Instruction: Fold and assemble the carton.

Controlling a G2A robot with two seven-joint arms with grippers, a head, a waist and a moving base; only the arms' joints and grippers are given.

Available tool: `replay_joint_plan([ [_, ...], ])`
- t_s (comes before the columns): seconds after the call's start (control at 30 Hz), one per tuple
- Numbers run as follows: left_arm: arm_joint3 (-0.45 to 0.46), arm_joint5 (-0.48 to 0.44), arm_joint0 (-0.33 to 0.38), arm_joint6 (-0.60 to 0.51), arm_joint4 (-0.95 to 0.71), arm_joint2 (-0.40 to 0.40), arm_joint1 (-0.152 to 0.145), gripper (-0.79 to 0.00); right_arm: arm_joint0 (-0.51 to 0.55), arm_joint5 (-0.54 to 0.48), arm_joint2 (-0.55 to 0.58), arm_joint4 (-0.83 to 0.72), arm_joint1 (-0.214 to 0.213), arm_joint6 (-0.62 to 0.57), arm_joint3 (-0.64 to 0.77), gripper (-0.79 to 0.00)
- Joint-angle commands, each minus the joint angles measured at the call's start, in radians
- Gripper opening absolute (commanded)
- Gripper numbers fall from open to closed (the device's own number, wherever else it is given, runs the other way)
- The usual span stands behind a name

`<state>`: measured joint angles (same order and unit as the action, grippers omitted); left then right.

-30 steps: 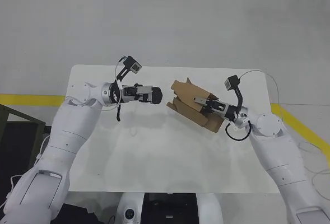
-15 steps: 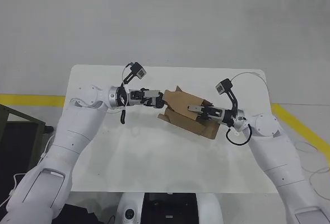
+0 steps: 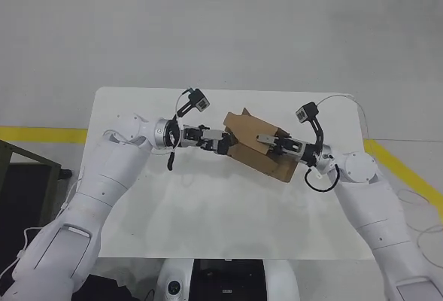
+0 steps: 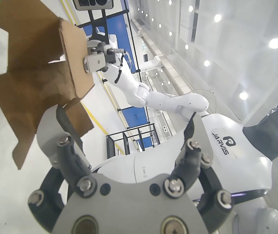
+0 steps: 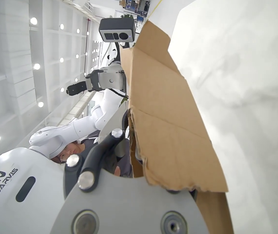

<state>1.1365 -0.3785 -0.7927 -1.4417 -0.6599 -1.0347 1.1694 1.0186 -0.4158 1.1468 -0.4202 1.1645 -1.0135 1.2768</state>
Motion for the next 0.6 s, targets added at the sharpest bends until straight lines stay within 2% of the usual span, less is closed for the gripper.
replay_joint_plan([
  [0.0,0.01,0.007,-0.002,-0.007,-0.002,-0.001,-0.001,0.0,0.002,0.001,0.003,0.004,-0.001,0.007,0.005,-0.785],
  [0.57,0.033,0.048,0.012,-0.048,-0.001,0.064,0.015,0.0,0.019,-0.006,0.004,0.04,0.001,0.09,0.042,-0.785],
])
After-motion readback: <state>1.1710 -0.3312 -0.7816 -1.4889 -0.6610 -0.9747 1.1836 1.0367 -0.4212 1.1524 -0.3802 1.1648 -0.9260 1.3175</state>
